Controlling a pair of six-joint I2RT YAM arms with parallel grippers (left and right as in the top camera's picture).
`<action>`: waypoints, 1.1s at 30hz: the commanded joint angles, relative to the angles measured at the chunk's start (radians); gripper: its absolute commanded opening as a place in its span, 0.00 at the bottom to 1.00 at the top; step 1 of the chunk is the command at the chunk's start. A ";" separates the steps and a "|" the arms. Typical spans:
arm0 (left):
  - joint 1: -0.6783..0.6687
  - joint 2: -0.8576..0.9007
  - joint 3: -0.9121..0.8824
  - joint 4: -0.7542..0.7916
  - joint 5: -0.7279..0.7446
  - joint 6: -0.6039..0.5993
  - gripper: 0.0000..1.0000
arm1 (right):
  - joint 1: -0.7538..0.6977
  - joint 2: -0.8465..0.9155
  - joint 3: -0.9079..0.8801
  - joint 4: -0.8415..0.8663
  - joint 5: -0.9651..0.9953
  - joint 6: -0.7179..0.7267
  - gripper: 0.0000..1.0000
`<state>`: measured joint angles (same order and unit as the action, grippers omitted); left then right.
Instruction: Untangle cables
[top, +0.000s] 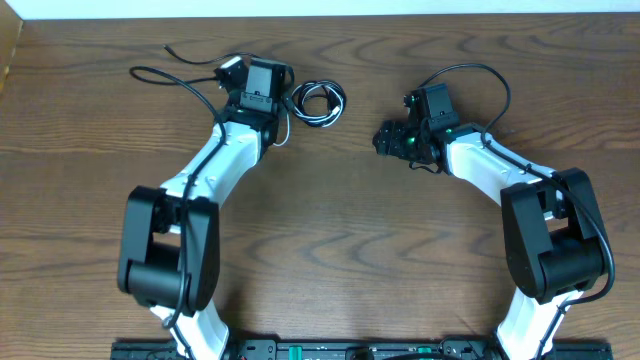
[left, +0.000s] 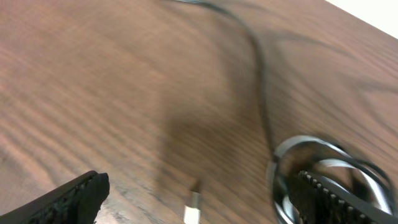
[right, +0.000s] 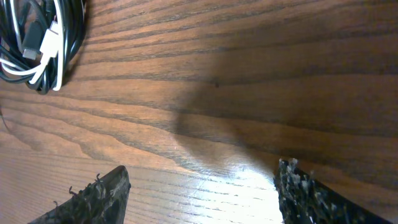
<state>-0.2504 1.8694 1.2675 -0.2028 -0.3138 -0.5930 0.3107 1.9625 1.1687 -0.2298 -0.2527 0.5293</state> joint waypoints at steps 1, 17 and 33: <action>-0.019 -0.119 0.007 0.008 0.166 0.169 0.97 | 0.012 -0.027 -0.005 0.002 0.011 -0.015 0.72; -0.141 0.050 0.008 0.164 0.460 0.409 0.92 | 0.012 -0.027 -0.005 0.002 0.011 -0.014 0.73; -0.141 0.269 0.274 -0.109 0.348 0.630 0.70 | 0.016 -0.027 -0.005 0.002 0.011 -0.014 0.74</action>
<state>-0.3946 2.0968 1.5242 -0.3237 0.1066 -0.0368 0.3111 1.9625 1.1687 -0.2268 -0.2497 0.5293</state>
